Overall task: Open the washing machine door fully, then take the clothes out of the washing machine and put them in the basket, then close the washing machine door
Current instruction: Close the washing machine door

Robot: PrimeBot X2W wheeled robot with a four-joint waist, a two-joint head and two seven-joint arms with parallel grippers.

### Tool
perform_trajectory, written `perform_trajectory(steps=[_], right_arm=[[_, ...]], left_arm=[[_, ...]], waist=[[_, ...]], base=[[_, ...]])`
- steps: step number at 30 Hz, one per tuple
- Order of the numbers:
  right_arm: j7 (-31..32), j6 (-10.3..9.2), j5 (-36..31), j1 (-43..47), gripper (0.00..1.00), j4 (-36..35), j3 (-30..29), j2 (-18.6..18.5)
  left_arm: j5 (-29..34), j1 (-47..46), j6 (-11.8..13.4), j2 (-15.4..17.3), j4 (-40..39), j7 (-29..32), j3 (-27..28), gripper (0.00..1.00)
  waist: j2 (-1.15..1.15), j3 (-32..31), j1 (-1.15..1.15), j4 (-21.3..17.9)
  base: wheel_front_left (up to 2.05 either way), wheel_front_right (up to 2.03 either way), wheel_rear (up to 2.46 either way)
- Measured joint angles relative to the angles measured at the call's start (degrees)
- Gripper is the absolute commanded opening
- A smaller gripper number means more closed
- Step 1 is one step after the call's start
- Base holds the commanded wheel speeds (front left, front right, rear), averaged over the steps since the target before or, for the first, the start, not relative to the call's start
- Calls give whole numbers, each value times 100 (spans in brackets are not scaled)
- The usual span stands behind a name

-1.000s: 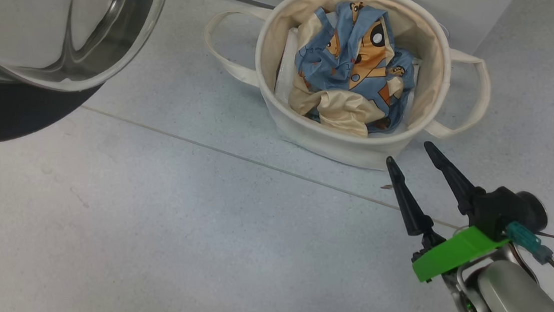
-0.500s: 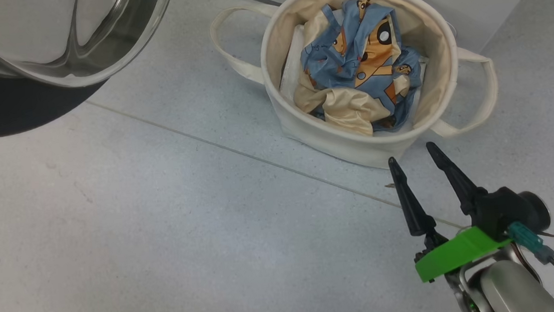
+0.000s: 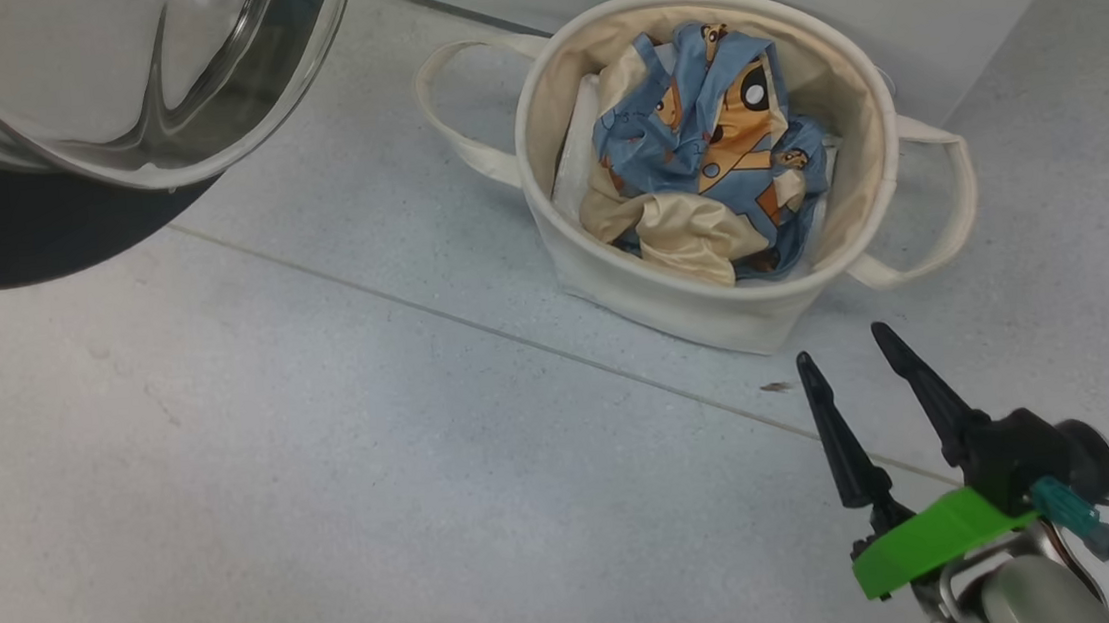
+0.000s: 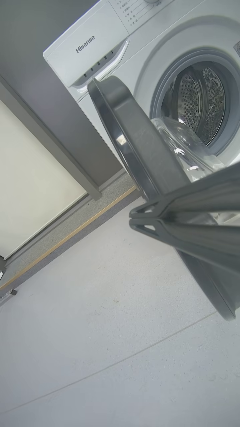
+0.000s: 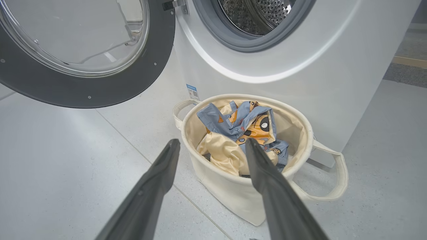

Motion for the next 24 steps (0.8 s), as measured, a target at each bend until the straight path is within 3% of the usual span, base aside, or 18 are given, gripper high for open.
perform_trajectory(steps=[12,24], right_arm=[[22,0,-98,121,100,-224,-93,-108],[49,0,-100,195,100,-398,-200,-105]], left_arm=[[355,-243,-91,-82,200,-746,-204,0],[244,-318,-92,30,516,-704,-245,0]], waist=[[0,157,0,-44],[0,426,0,-261]], base=[[0,0,0],[0,0,0]])
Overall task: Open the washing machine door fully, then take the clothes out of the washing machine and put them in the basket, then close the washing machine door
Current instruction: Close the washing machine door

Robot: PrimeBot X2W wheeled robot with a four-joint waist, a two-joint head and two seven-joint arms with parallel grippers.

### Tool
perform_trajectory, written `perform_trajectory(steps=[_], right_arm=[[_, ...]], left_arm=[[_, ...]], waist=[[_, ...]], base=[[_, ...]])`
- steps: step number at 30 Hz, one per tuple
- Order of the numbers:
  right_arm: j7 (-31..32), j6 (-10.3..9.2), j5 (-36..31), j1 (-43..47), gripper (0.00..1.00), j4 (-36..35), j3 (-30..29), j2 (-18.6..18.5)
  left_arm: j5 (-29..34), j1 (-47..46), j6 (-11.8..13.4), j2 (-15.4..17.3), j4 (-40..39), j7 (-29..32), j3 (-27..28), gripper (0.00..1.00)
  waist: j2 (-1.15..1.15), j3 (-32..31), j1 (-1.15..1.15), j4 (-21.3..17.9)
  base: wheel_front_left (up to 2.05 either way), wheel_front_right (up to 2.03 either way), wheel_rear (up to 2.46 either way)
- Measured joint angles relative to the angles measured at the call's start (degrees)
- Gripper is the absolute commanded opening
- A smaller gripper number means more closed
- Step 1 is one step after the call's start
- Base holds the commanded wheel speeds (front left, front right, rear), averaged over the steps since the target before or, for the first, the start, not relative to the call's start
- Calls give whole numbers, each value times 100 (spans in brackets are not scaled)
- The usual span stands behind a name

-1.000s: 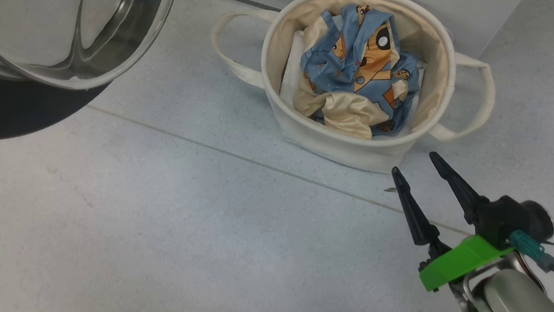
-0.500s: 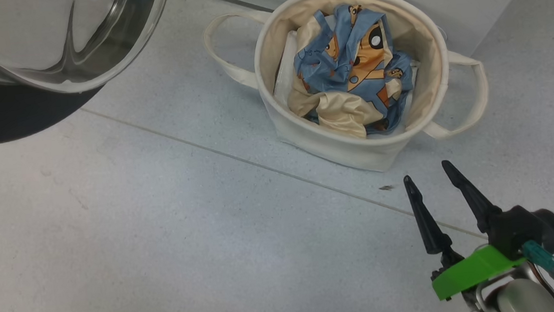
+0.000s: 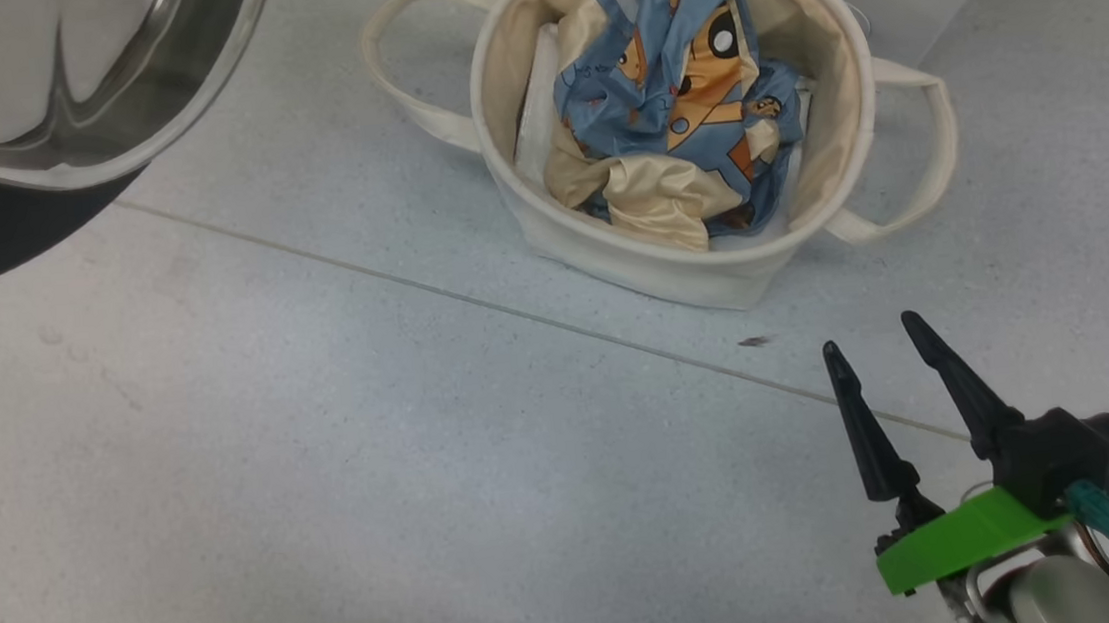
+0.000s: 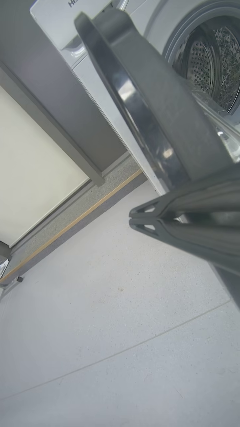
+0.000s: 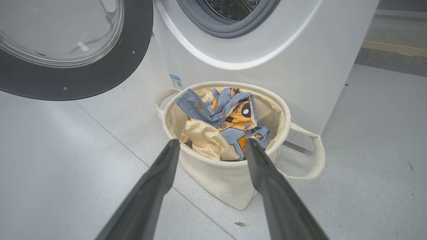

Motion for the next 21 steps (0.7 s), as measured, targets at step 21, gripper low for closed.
perform_trajectory(steps=[21], right_arm=[[-2,0,-46,-6,100,116,68,63]], left_arm=[[-1397,338,1,-325,-1074,2148,-165,0]], waist=[[0,-130,0,256]], base=[[0,0,0]])
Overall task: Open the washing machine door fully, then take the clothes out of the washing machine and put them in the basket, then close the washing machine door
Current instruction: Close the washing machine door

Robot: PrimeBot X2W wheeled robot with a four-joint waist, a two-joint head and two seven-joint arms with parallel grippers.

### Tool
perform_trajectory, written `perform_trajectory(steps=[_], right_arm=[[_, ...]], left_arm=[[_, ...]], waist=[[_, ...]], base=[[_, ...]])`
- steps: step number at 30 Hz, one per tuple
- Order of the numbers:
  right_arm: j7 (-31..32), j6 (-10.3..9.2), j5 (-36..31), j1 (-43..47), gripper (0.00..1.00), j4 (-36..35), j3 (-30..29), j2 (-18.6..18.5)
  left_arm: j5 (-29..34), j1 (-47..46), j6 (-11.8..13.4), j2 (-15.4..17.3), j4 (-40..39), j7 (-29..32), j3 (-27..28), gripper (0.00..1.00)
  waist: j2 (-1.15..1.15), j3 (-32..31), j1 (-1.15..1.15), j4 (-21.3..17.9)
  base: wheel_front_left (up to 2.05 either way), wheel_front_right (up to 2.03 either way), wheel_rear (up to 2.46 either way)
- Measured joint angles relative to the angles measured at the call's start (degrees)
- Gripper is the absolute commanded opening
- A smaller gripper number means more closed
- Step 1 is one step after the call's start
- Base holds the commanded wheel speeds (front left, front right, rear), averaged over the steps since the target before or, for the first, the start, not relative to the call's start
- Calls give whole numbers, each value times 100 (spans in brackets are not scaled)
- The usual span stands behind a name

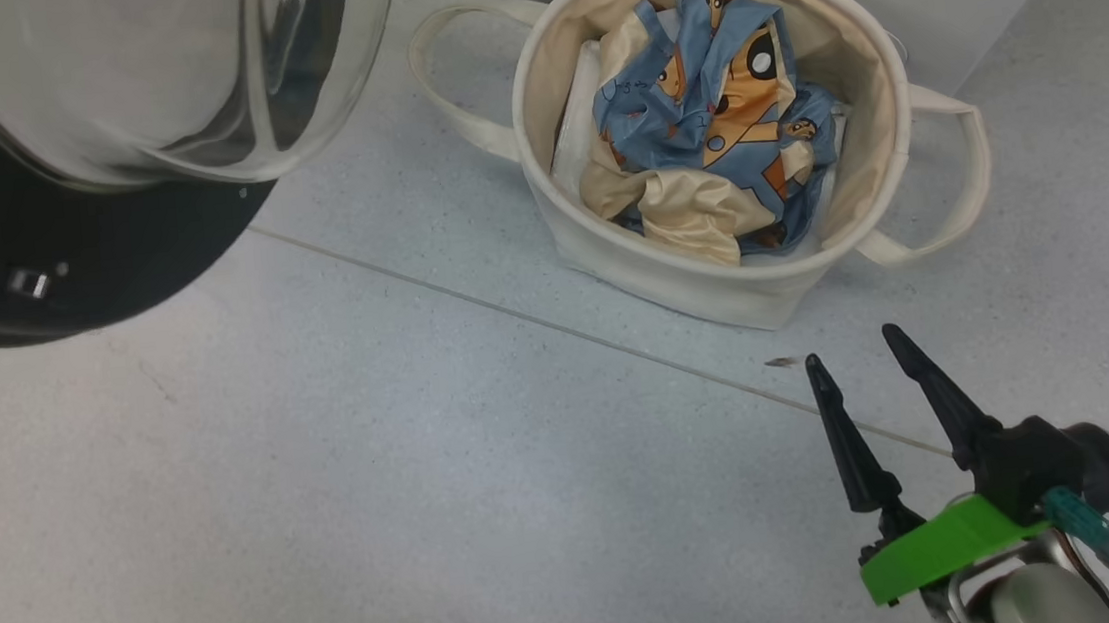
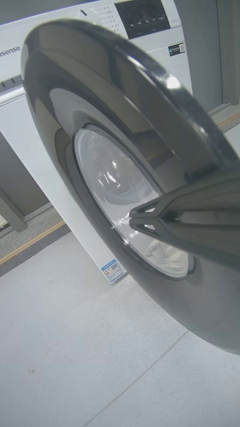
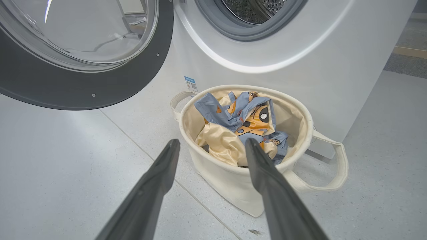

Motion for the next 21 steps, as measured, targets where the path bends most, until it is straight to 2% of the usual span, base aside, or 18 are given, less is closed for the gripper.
perform_trajectory(steps=[7,12,13,21], right_arm=[[-4,0,7,-147,100,255,38,147],[-4,0,67,-302,100,375,171,280],[-4,0,114,-353,100,398,171,335],[-5,0,156,-412,100,467,-8,506]], left_arm=[[-54,680,3,-9,-1256,221,-143,0],[2,980,5,-236,-1996,179,-315,0],[69,1068,5,-365,-2237,99,-419,0],[548,1159,2,-736,-2574,-226,-868,0]], waist=[[0,-64,0,-11],[0,-181,0,-67],[0,-238,0,-119],[0,-354,0,-422]], base=[[0,0,0],[0,0,0],[0,0,0],[0,0,0]])
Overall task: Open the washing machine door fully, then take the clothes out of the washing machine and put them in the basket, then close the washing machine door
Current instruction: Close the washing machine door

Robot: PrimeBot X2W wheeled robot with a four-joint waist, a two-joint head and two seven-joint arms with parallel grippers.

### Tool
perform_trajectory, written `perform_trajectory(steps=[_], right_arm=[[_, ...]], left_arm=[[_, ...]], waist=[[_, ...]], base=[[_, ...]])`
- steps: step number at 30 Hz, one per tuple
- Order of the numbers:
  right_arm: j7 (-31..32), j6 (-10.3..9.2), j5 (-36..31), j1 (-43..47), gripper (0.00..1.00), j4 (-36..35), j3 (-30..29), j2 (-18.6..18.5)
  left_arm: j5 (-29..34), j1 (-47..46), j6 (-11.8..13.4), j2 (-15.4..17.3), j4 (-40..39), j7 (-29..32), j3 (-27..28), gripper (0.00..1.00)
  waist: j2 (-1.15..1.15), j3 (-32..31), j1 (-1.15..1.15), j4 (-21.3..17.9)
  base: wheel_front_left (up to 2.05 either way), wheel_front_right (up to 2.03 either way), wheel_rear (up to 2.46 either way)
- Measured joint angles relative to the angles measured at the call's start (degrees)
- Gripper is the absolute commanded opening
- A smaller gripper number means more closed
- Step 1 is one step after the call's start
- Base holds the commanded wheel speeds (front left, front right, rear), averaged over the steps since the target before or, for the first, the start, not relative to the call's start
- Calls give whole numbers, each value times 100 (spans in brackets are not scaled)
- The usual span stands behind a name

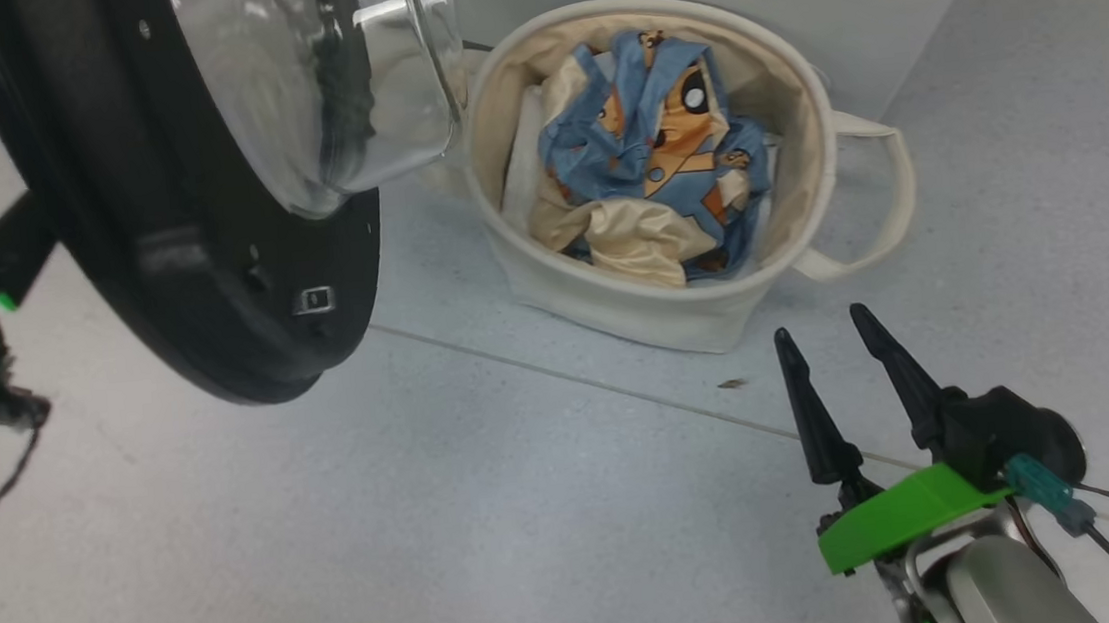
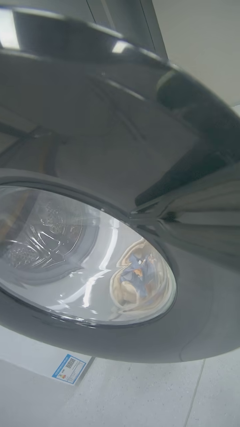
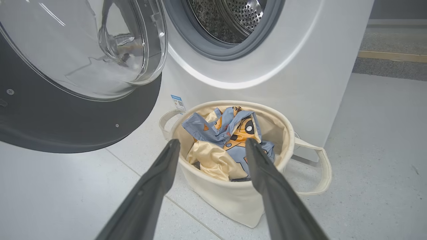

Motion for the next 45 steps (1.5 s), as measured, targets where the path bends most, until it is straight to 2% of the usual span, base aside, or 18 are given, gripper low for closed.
perform_trajectory(steps=[10,17,27,31,38,45], right_arm=[[0,0,152,-65,100,33,-8,185],[0,0,255,-162,100,55,-133,210],[0,0,559,-183,100,53,-70,222],[0,0,614,-182,100,54,-44,226],[0,0,673,-172,100,-16,-65,230],[0,0,759,-220,100,-47,-46,237]], left_arm=[[535,-1,0,-348,-151,-603,-499,0],[949,-91,-1,-691,-10,-1323,-1156,0],[1325,-800,-2,-1071,474,-2391,-2146,0],[1495,-1017,-3,-1168,905,-2905,-2393,0],[1936,-1454,-3,-1492,2129,-3832,-2442,0],[2215,-2009,-2,-1580,2730,-4168,-2739,0]], waist=[[0,-45,0,-530],[0,-12,0,-853],[0,-110,0,-1259],[0,-139,0,-1435],[0,36,0,-1640],[0,296,0,-1819]], base=[[0,0,0],[0,0,0],[0,0,0],[0,0,0],[0,0,0],[0,0,0]])
